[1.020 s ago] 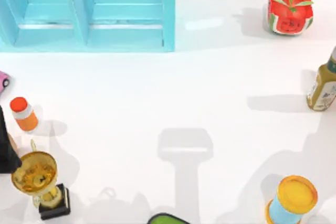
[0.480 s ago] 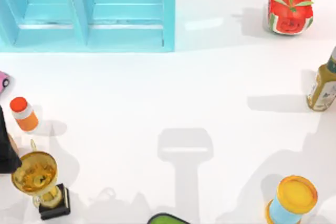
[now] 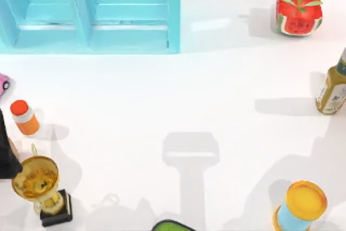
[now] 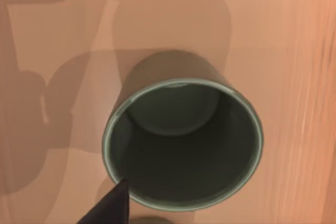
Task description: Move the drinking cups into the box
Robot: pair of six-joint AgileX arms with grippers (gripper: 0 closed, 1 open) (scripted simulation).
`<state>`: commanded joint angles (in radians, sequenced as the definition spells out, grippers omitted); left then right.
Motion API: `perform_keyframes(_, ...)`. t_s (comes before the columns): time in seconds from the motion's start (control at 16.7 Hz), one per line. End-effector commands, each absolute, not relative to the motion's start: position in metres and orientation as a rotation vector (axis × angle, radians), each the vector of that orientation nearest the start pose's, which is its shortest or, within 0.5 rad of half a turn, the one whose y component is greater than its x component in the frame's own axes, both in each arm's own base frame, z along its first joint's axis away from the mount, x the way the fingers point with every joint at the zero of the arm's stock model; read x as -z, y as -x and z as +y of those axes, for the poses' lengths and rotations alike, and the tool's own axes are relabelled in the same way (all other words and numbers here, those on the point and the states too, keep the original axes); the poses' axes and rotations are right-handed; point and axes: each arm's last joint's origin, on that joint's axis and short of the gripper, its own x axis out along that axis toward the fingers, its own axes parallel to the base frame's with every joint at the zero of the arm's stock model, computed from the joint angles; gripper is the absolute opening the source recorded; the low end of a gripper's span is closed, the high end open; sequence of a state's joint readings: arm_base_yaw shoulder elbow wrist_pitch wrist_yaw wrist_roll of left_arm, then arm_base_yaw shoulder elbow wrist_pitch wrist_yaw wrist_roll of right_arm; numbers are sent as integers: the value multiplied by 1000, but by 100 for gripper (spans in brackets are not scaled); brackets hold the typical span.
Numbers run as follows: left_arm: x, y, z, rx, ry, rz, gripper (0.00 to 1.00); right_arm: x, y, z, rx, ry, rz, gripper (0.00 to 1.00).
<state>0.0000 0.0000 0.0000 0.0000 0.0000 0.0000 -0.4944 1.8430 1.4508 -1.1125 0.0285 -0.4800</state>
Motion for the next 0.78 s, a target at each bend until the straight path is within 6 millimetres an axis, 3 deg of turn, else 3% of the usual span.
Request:
perform_keyframes(0.3,-160,-106,-1,0,0,0,100,-228,-312,-167,57,35,1523,100)
perform_keyframes(0.78,-160,-106,-1,0,0,0,100,-310,-313,-167,55,35,1524,100)
